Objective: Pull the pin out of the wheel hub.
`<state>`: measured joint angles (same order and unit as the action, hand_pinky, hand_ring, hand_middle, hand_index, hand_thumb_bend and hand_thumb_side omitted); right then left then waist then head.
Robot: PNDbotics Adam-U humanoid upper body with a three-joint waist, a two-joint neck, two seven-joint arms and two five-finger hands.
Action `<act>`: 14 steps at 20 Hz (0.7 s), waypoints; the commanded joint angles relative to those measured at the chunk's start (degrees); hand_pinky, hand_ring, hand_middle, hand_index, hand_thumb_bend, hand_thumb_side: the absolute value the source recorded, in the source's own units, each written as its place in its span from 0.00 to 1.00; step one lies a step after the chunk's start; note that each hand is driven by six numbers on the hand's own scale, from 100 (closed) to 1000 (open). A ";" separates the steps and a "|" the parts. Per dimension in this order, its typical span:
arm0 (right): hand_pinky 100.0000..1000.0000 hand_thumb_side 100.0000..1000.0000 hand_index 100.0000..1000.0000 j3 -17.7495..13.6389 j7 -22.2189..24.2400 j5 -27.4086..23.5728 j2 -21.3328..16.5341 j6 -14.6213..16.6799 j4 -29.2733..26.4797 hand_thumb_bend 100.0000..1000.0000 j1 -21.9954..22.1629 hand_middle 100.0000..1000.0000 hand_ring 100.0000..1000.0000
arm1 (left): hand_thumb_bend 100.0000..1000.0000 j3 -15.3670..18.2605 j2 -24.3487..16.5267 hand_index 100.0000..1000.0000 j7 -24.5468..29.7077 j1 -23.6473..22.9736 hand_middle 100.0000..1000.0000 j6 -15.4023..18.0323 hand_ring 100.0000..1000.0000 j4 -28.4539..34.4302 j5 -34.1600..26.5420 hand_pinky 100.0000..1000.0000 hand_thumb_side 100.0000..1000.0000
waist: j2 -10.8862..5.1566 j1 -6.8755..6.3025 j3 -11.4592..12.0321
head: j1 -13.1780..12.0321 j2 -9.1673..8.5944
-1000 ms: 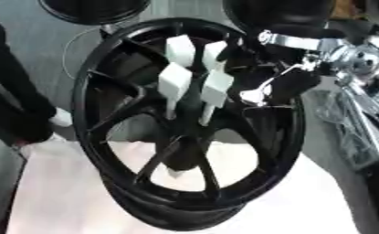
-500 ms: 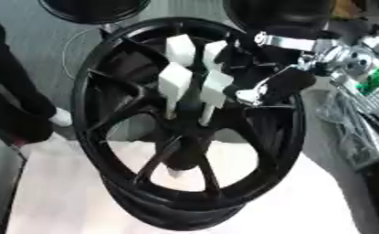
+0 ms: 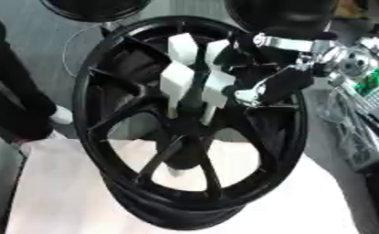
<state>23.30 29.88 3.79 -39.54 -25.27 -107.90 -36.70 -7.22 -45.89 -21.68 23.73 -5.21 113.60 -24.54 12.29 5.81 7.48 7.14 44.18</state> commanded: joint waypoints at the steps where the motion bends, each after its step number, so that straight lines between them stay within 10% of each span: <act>1: 0.72 0.17 0.79 -0.74 0.32 0.33 -0.77 0.19 -0.06 0.16 -0.46 0.67 0.87 | 0.00 0.72 -1.31 0.61 -0.10 0.68 0.47 -0.05 0.57 0.99 0.18 0.58 0.55 | -0.67 -0.27 0.08 | 0.19 -0.06; 14: 0.72 0.22 0.79 -0.64 0.76 1.50 -0.25 0.54 0.79 0.17 -0.34 0.67 0.87 | 0.00 0.76 -1.31 0.61 -0.05 0.67 0.46 0.01 0.56 0.99 0.17 0.58 0.55 | -0.35 -0.11 0.31 | 0.38 -0.06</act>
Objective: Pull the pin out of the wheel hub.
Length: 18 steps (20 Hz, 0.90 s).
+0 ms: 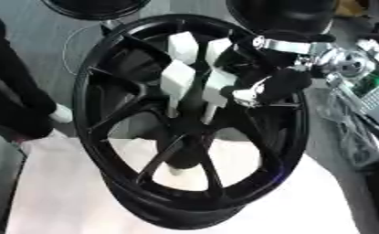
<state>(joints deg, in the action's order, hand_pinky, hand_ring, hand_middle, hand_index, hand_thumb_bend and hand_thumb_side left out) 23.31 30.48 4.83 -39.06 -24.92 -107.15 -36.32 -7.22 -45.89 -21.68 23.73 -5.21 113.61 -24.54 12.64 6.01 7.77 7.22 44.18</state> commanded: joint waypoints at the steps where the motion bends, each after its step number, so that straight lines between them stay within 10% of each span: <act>1: 0.72 0.22 0.79 -0.62 0.20 0.53 -0.70 0.21 0.10 0.17 -0.74 0.67 0.87 | 0.00 0.75 -1.30 0.61 -0.03 0.70 0.46 0.00 0.56 0.99 0.16 0.58 0.55 | -0.68 -0.28 0.04 | 0.34 -0.06; 18: 0.71 0.22 0.78 -0.48 0.59 1.65 -0.30 0.60 1.11 0.15 -0.61 0.66 0.86 | 0.00 0.73 -1.26 0.61 0.15 0.56 0.46 -0.08 0.56 0.99 0.09 0.57 0.55 | -0.19 0.02 0.46 | 0.80 -0.06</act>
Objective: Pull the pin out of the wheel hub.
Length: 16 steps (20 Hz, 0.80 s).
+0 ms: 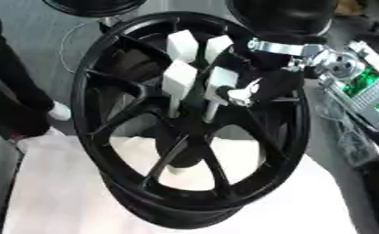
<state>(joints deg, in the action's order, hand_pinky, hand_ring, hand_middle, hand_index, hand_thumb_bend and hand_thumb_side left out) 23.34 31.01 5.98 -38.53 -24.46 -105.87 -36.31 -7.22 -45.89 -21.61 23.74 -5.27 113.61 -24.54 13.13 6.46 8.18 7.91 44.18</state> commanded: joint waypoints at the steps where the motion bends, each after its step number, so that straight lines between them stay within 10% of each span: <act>1: 0.71 0.21 0.78 -0.52 0.08 0.56 -0.82 0.16 -0.12 0.13 -0.63 0.66 0.86 | 0.00 0.72 -1.25 0.61 0.10 0.56 0.46 -0.03 0.56 0.99 0.08 0.57 0.55 | -0.65 -0.43 0.05 | 0.13 -0.06; 16: 0.66 0.08 0.75 -0.51 0.94 0.62 -1.11 -0.25 0.34 0.08 -0.28 0.62 0.81 | 0.00 0.74 -1.21 0.61 0.30 0.52 0.46 0.03 0.56 0.99 0.04 0.57 0.55 | -0.44 -0.70 -0.04 | 0.18 -0.06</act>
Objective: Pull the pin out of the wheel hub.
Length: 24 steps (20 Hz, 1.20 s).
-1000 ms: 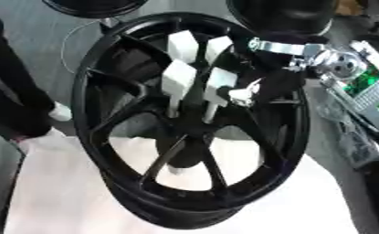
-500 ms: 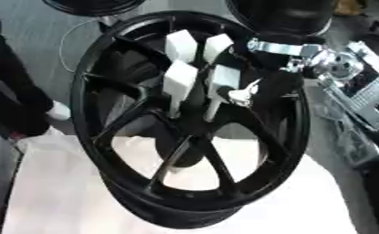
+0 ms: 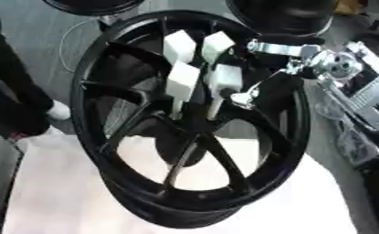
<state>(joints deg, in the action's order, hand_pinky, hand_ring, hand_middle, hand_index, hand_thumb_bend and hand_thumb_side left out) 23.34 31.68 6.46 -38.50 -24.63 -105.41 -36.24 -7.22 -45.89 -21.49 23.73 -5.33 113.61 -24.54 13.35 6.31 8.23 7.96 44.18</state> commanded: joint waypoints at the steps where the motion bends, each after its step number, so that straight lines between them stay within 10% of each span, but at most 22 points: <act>1: 0.66 0.08 0.75 -0.49 0.35 0.14 -1.18 -0.11 -0.12 0.08 -0.30 0.62 0.81 | 0.00 0.74 -1.23 0.61 0.20 0.48 0.46 0.08 0.56 0.98 0.05 0.57 0.55 | -0.65 -0.58 -0.11 | 0.13 -0.06; 24: 0.17 0.00 0.42 -1.51 -3.39 -4.64 -4.10 -0.81 -1.37 0.00 -0.47 0.28 0.42 | 0.00 0.74 -1.34 0.61 0.56 0.35 0.46 -0.22 0.56 0.98 0.05 0.57 0.55 | -0.88 -0.78 -0.62 | 0.00 -0.06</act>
<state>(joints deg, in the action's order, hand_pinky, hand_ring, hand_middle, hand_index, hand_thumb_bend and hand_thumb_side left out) 22.98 28.85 2.54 -40.21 -25.49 -105.50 -35.78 -7.22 -45.89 -21.08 23.64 -5.70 113.61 -24.54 13.36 6.09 7.79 8.09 44.18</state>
